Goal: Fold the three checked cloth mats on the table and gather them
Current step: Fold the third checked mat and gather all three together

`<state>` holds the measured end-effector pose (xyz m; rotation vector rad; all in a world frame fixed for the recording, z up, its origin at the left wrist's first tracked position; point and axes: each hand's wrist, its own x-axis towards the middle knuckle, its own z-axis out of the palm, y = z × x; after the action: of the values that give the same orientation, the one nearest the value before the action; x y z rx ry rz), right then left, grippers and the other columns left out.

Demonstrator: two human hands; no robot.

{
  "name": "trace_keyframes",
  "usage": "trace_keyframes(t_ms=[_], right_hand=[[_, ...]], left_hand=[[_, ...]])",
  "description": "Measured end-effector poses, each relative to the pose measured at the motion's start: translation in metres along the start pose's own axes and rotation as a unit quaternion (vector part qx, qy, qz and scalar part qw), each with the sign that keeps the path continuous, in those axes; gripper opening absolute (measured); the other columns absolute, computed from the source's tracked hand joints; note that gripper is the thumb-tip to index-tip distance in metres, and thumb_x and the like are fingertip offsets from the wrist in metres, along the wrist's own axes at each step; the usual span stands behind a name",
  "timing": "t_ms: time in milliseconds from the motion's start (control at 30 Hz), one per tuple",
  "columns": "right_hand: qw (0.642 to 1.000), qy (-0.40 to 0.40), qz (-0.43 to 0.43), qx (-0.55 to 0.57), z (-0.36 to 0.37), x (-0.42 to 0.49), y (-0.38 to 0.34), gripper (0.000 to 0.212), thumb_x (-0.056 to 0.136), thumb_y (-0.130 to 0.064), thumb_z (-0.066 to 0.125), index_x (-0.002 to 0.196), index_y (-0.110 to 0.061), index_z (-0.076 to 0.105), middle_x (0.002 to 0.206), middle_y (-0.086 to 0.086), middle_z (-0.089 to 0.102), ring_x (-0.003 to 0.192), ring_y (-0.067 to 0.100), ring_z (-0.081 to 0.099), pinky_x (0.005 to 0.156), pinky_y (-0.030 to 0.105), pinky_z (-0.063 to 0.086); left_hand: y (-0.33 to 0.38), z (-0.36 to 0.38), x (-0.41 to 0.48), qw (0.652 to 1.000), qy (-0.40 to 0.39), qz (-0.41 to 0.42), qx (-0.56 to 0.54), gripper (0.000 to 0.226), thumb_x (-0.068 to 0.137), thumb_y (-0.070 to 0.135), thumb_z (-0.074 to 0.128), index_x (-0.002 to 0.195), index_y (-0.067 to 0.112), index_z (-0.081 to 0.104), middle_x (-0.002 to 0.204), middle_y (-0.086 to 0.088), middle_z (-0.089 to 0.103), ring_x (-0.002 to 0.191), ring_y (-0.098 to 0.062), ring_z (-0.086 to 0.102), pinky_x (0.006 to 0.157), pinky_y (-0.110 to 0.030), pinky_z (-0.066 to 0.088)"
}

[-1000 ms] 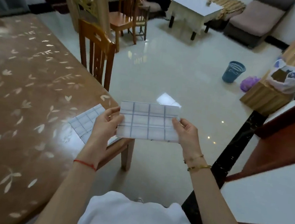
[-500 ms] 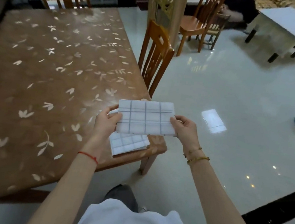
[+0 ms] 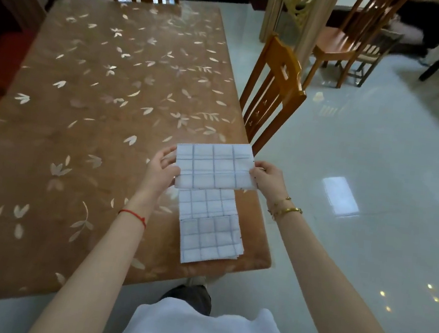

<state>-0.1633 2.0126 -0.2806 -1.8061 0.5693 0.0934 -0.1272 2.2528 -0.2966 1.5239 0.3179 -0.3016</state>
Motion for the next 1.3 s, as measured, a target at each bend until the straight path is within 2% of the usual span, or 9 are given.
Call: trace_keyframes(t_ms=[100,300,600,700,833,967,1100,1233,1300], right_hand=[[1.000,0.007,0.004,-0.005,0.015,0.028,-0.010,0.019,0.089,-0.004,0.049,0.094,-0.013,0.065,0.086,-0.001,0.061,0.081,0.014,0.056,0.069,0.023,0.049],[0.999,0.007,0.035,-0.033,0.044,0.078,-0.003,0.020,0.085,-0.004,0.053,0.093,-0.013,0.070,0.120,0.011,0.065,0.120,0.026,0.057,0.101,0.043,0.048],[0.993,-0.048,0.092,-0.056,0.065,0.114,0.022,0.039,0.094,-0.001,0.048,0.132,-0.001,0.056,0.130,0.010,0.054,0.116,0.019,0.051,0.092,0.022,0.039],[0.990,-0.073,0.107,-0.061,0.066,0.117,0.032,0.040,0.096,-0.006,0.048,0.136,-0.005,0.054,0.131,0.006,0.049,0.124,0.017,0.045,0.097,0.021,0.034],[0.988,-0.088,0.119,-0.043,0.068,0.121,0.039,0.040,0.096,-0.010,0.050,0.136,-0.011,0.053,0.137,0.004,0.049,0.132,0.022,0.042,0.111,0.032,0.034],[0.988,-0.105,0.115,-0.021,0.072,0.126,0.042,0.041,0.099,-0.009,0.047,0.140,-0.012,0.050,0.124,-0.003,0.049,0.118,0.010,0.040,0.100,0.024,0.032],[0.987,-0.102,0.115,-0.037,0.076,0.130,0.047,0.040,0.100,-0.014,0.047,0.140,-0.015,0.049,0.118,-0.005,0.053,0.116,0.013,0.047,0.095,0.026,0.036],[0.988,-0.069,0.131,-0.033,0.077,0.132,0.052,0.041,0.100,-0.020,0.046,0.140,-0.015,0.049,0.126,0.010,0.059,0.126,0.028,0.050,0.094,0.029,0.039],[0.988,-0.057,0.139,-0.029,0.075,0.133,0.055,0.042,0.100,-0.026,0.044,0.142,-0.017,0.047,0.118,0.005,0.059,0.126,0.028,0.050,0.093,0.029,0.039]], left_hand=[[-0.004,-0.008,0.029,1.000,-0.004,-0.001,0.006,0.064,0.085,-0.012,0.054,0.141,0.020,0.049,0.129,0.000,0.063,0.116,-0.014,0.062,0.080,-0.037,0.059],[-0.015,-0.011,0.071,0.999,0.007,-0.030,0.019,0.075,0.082,-0.020,0.045,0.148,0.015,0.040,0.140,-0.005,0.050,0.129,-0.015,0.047,0.089,-0.034,0.055],[-0.046,-0.011,0.104,0.991,-0.011,-0.127,-0.027,0.075,0.086,-0.018,0.037,0.152,0.019,0.034,0.154,-0.003,0.037,0.133,-0.021,0.047,0.109,-0.047,0.043],[-0.054,-0.008,0.108,0.989,-0.019,-0.143,-0.030,0.077,0.085,-0.020,0.037,0.152,0.019,0.034,0.150,0.000,0.040,0.133,-0.021,0.046,0.107,-0.042,0.045],[-0.054,-0.002,0.110,0.989,-0.014,-0.143,-0.040,0.076,0.086,-0.020,0.038,0.152,0.019,0.033,0.137,0.003,0.046,0.129,-0.020,0.048,0.087,-0.026,0.051],[-0.062,0.000,0.119,0.989,-0.004,-0.141,-0.049,0.074,0.086,-0.020,0.038,0.153,0.014,0.032,0.149,-0.003,0.043,0.131,-0.021,0.048,0.076,-0.020,0.051],[-0.066,-0.002,0.121,0.988,-0.025,-0.153,-0.019,0.081,0.081,-0.021,0.033,0.154,0.015,0.030,0.152,0.004,0.039,0.137,-0.015,0.040,0.093,-0.022,0.046],[-0.061,-0.001,0.117,0.986,-0.032,-0.161,0.001,0.080,0.083,-0.022,0.031,0.153,0.015,0.030,0.137,0.007,0.047,0.113,-0.003,0.052,0.083,-0.018,0.049],[-0.061,-0.001,0.116,0.986,-0.029,-0.163,-0.002,0.079,0.084,-0.022,0.032,0.153,0.015,0.032,0.136,0.008,0.051,0.108,0.000,0.053,0.078,-0.015,0.051]])
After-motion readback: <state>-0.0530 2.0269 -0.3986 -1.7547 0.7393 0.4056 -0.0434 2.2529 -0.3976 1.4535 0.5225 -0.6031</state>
